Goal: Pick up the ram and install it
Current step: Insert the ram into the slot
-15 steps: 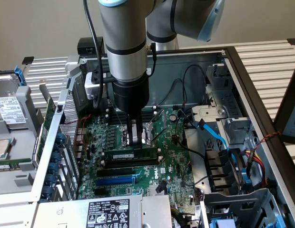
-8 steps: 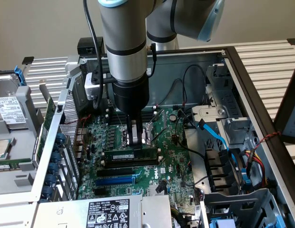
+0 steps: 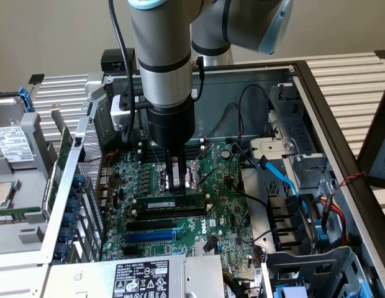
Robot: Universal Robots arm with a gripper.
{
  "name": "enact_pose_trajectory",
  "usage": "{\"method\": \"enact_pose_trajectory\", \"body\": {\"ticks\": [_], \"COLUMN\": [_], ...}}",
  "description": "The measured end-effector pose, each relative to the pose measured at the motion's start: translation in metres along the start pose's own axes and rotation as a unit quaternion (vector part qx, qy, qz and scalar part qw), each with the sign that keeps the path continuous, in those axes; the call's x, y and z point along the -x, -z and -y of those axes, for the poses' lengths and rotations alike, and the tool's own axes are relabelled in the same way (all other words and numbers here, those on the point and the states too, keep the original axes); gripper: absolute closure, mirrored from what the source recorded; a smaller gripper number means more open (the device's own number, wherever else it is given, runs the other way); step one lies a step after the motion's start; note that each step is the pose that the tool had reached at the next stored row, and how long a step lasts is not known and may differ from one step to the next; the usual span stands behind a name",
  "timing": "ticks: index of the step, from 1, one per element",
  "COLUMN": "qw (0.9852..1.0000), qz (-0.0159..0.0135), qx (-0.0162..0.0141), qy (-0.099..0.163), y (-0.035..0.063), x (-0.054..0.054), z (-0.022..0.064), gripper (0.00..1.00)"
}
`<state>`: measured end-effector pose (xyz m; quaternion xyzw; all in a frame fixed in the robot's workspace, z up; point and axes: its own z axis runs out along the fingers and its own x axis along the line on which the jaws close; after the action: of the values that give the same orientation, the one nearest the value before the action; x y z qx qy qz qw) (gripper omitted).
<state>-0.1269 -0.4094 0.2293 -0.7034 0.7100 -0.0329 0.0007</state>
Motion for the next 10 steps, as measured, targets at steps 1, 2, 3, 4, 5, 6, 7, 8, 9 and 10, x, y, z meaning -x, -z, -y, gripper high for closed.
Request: {"method": "enact_pose_trajectory", "body": {"ticks": [1, 2, 3, 4, 5, 6, 7, 8, 9, 10], "qw": [1.0, 1.0, 1.0, 1.0, 1.0, 1.0, 1.0, 1.0, 1.0, 1.0], "qz": [0.0, 0.0001, 0.0001, 0.0001, 0.0001, 0.0001, 0.0001, 0.0, 0.0, 0.0], "qx": [0.0, -0.0001, -0.0002, -0.0002, -0.0003, -0.0003, -0.0004, -0.0005, -0.0006, -0.0007], "qy": [0.0, 0.0, 0.0, 0.0, 0.0, 0.0, 0.0, 0.0, 0.0, 0.0], "y": [0.0, -0.0001, -0.0001, -0.0002, -0.0002, -0.0003, -0.0004, -0.0005, -0.0005, -0.0005], "x": [-0.0003, -0.0006, -0.0008, -0.0008, -0.001, -0.001, -0.0011, -0.0011, -0.0011, -0.001], "z": [0.0, 0.0, 0.0, -0.0001, -0.0001, -0.0002, -0.0002, -0.0003, -0.0004, -0.0004], "gripper": [0.87, 0.87, 0.87, 0.87, 0.87, 0.87, 0.87, 0.87, 0.87, 0.87]}}
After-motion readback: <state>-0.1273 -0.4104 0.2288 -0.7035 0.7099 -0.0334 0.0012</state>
